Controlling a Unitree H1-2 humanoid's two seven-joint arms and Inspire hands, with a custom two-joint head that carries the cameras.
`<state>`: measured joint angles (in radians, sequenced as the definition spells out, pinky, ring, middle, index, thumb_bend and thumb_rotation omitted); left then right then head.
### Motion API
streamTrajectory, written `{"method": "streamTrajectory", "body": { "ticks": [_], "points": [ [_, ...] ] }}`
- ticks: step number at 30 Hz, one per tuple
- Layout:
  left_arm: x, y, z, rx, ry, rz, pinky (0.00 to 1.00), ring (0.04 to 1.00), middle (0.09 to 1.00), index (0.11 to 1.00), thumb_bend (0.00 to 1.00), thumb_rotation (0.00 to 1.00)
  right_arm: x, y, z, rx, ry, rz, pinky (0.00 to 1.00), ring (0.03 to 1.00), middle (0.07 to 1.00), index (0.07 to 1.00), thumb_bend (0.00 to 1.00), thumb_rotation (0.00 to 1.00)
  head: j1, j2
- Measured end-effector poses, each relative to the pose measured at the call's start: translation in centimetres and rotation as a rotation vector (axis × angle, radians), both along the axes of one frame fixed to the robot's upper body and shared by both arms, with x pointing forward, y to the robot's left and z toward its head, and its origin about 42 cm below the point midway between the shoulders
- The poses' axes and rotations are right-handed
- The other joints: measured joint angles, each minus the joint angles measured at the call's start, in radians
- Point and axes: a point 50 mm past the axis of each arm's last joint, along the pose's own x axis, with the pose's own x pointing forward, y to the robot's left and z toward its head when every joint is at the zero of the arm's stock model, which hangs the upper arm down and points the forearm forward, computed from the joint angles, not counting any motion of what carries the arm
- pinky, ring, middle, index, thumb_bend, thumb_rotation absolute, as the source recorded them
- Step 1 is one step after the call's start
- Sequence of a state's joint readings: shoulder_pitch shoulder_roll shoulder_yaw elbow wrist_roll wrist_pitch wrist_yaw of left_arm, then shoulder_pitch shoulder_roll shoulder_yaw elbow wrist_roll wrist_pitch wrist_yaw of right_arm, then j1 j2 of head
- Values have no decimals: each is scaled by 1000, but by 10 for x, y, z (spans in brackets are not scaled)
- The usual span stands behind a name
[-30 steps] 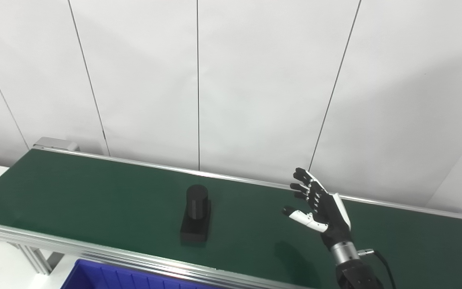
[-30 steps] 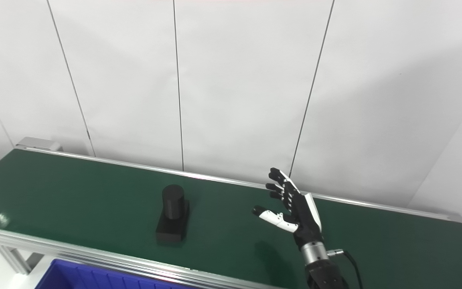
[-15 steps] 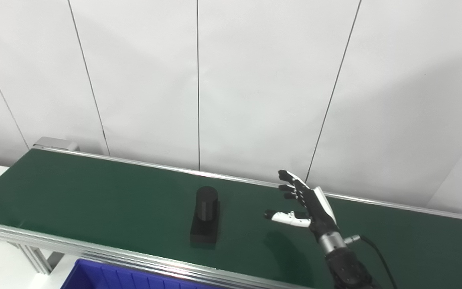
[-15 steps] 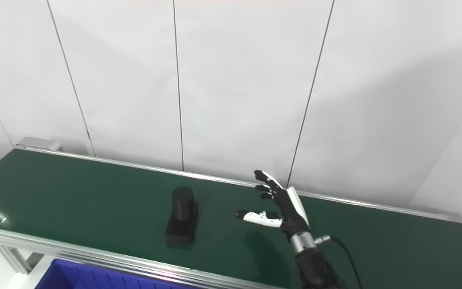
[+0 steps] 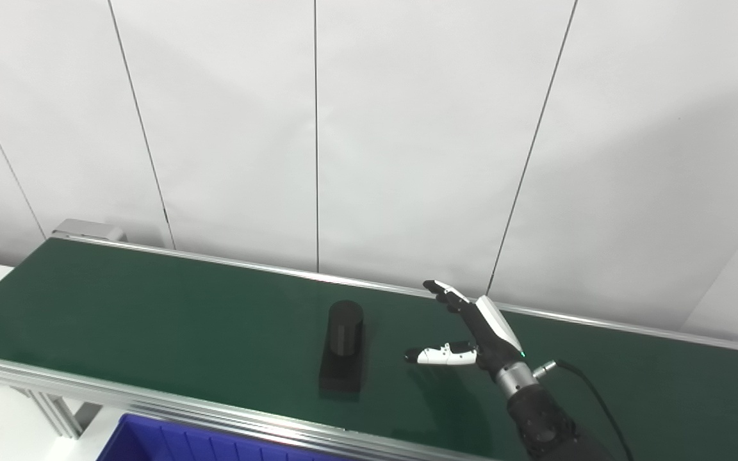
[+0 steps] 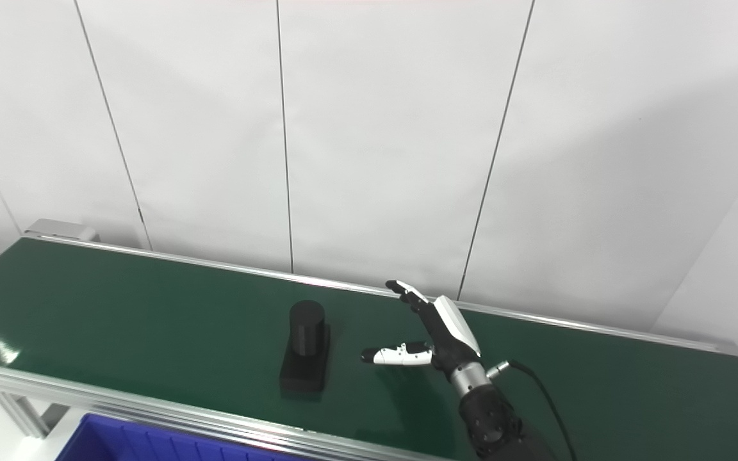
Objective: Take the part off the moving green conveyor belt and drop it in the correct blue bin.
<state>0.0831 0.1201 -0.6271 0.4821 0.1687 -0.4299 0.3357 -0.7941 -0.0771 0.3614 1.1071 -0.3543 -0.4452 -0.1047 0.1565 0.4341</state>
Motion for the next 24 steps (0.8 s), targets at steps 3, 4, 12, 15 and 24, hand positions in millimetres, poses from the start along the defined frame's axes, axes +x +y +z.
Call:
{"method": "streamTrajectory", "body": {
  "ticks": [3, 4, 12, 15, 24],
  "points": [
    [0, 0, 0, 0, 0, 0, 762, 850, 864, 829, 836, 974, 1, 5, 1, -9, 4, 7, 787, 877, 904, 883, 916, 399, 0, 0],
    [0, 0, 0, 0, 0, -1, 762, 851, 865, 831, 834, 977, 2, 6, 1, -9, 4, 9, 787, 874, 903, 882, 914, 397, 0, 2],
    [-1, -1, 1, -1, -2, -4, 766, 851, 865, 832, 837, 966, 3, 7, -3, -30, 34, 4, 754, 858, 908, 877, 906, 399, 2, 2],
    [0, -1, 1, -5, -2, -3, 763, 850, 865, 831, 845, 968, 3, 7, -4, -30, 37, 6, 724, 837, 900, 878, 897, 403, 0, 2],
    [-1, -2, 1, -6, -2, -3, 758, 847, 861, 830, 831, 968, 2, 10, -4, -34, 37, 16, 706, 806, 869, 872, 898, 419, 2, 5]
  ]
}}
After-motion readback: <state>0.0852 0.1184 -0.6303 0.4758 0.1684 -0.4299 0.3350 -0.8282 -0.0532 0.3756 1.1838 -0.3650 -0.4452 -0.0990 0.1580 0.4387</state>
